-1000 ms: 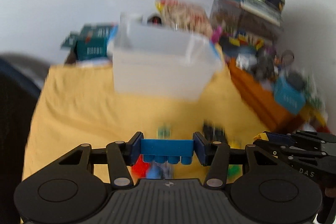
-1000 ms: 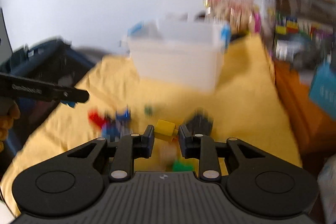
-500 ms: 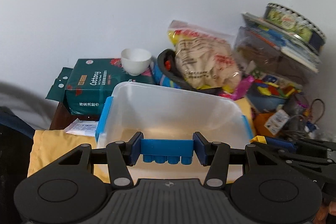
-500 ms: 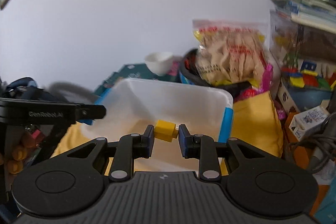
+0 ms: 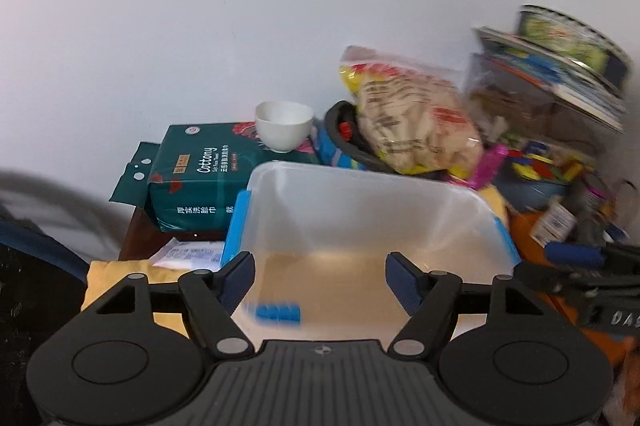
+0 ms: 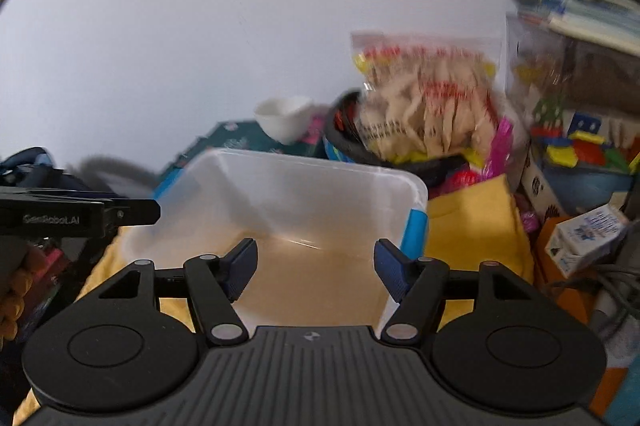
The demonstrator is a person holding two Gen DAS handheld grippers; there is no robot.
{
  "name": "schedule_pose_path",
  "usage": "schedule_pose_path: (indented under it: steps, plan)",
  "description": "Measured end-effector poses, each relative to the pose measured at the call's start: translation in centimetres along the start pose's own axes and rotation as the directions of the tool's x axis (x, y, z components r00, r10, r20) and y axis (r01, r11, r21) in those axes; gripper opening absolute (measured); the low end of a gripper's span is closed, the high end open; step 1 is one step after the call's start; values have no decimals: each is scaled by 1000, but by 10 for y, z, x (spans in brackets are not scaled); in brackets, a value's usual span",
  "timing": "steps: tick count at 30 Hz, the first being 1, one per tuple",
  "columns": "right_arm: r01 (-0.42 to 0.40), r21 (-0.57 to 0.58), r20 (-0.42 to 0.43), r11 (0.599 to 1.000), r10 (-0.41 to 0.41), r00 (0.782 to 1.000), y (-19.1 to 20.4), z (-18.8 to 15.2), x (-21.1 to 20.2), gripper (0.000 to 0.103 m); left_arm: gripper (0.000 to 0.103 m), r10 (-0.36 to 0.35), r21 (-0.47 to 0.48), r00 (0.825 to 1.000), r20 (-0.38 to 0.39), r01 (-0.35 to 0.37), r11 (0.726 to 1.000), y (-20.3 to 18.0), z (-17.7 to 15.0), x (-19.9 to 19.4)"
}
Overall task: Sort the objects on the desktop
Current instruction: 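Carry the blue brick in the left gripper over the bin while the right carries a yellow cube, then grasp the orange brick with the left gripper while the right grasps a brown wooden cube, then lift both held toys and carry them over the white bin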
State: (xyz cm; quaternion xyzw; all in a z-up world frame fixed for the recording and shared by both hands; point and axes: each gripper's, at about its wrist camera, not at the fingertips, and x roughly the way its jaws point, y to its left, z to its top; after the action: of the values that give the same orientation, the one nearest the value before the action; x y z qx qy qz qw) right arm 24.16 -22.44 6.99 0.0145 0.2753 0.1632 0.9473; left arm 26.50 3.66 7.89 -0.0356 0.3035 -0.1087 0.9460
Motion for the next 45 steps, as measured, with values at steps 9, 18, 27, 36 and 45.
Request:
schedule_pose_path:
  steps: [9,18,27,36,45]
  plan:
    - [-72,-82,-156,994,59,986,38,-157,-88,68,75,-53,87,994,-93,61,994,-13,-153,-99]
    - [-64,-139,-258,988,26,966,56,-213,-74,44,67,-46,75,961,-273,69,995,-50,-247,-101]
    - [-63,-152,-267,986,20,963,60,-219,-64,45,38,-43,-29,935,-351,35,999,-46,-263,-77]
    - [-86,-121,-273,989,50,961,56,-221,-56,34,31,-43,1,941,-336,45,999,-53,-266,-78]
    - [-95,-42,-150,995,87,985,43,-182,-92,32,31,-55,-33,972,-229,48,998,-40,-226,-101]
